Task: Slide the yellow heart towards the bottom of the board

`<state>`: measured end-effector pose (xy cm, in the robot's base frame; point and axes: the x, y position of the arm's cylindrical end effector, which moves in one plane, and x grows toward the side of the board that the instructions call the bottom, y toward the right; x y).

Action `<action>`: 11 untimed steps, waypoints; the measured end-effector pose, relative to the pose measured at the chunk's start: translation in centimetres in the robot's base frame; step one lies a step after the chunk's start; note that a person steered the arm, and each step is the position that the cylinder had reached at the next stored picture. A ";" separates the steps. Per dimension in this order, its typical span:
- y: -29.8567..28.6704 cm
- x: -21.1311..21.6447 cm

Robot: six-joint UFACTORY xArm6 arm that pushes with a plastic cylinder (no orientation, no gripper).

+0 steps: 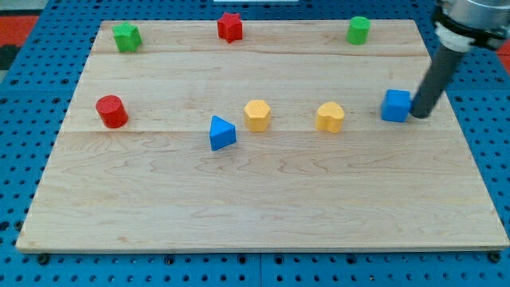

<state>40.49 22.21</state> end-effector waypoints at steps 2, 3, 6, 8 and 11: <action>-0.8 -0.7; -0.8 -0.7; -0.7 1.6; -7.7 1.7; -11.7 7.0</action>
